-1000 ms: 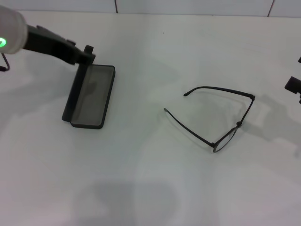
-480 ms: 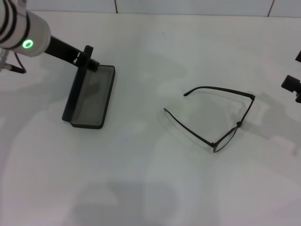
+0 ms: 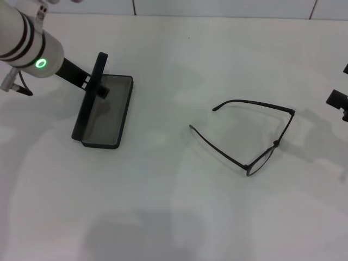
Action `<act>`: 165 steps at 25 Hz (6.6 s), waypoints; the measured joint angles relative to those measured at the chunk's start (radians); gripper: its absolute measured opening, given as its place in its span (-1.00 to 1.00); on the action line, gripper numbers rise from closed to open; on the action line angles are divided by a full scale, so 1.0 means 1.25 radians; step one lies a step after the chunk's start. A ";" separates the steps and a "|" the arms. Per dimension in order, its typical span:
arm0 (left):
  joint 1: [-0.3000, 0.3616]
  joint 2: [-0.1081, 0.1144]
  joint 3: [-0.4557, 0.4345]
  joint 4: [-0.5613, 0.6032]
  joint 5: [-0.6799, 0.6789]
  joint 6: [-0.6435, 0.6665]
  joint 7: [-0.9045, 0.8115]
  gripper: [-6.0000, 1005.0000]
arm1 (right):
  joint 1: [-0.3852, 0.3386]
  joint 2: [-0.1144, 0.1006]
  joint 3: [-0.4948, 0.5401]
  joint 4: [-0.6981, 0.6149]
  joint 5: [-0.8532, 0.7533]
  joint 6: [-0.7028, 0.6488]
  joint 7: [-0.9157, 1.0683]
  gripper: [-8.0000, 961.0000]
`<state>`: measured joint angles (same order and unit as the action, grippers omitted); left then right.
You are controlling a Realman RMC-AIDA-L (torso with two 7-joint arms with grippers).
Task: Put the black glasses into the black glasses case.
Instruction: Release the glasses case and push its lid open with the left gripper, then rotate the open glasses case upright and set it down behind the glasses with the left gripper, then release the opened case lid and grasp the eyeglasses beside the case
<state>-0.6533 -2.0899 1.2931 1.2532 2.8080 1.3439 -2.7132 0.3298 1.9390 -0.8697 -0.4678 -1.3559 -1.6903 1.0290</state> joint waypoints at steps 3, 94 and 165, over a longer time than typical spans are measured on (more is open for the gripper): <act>-0.001 0.000 0.003 -0.002 0.004 0.000 0.000 0.17 | 0.000 0.001 0.000 0.000 0.000 0.000 0.000 0.81; 0.002 -0.006 0.453 -0.118 -0.256 -0.566 0.721 -0.24 | -0.107 0.017 0.011 0.034 0.007 -0.044 -0.022 0.81; 0.387 0.000 -0.134 -0.479 -1.212 0.174 1.287 -0.24 | 0.487 0.071 -0.736 -0.521 -0.980 0.112 0.361 0.24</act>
<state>-0.1689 -2.0896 1.1253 0.6544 1.2928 1.5612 -1.1040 0.9391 2.0280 -1.7898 -1.1192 -2.5809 -1.5501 1.4797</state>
